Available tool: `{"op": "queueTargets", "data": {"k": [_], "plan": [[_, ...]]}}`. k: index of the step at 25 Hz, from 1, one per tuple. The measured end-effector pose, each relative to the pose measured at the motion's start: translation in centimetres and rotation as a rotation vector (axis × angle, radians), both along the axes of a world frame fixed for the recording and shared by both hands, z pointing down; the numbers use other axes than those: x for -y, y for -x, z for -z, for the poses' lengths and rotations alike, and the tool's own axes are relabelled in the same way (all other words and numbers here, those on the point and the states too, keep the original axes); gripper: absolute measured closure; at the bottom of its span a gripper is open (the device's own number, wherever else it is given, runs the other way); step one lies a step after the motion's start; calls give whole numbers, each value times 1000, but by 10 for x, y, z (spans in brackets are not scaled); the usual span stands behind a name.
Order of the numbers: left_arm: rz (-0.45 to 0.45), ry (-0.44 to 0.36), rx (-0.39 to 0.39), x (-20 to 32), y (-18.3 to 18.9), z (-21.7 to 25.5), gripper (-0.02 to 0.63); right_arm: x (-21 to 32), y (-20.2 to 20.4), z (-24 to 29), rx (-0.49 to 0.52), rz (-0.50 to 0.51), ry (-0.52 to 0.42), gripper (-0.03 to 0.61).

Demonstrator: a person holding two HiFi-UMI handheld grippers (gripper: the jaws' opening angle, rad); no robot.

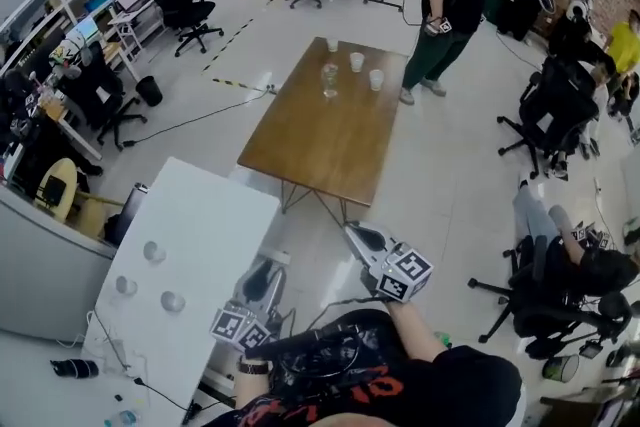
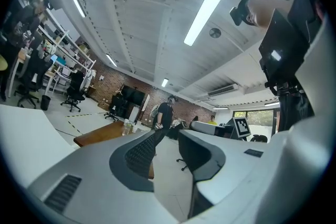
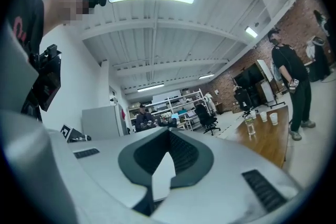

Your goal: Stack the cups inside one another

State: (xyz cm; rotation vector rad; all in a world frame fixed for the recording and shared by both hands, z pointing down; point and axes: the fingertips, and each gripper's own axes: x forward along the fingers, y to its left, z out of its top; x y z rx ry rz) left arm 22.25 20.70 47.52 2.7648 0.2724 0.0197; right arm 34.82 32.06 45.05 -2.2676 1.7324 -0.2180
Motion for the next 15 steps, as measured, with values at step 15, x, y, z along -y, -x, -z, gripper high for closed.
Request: {"op": "queueTargets", "data": {"k": [15], "plan": [[378,-58,22,84,85,17,472,121,47,13,-11,378,-36,572]]}}
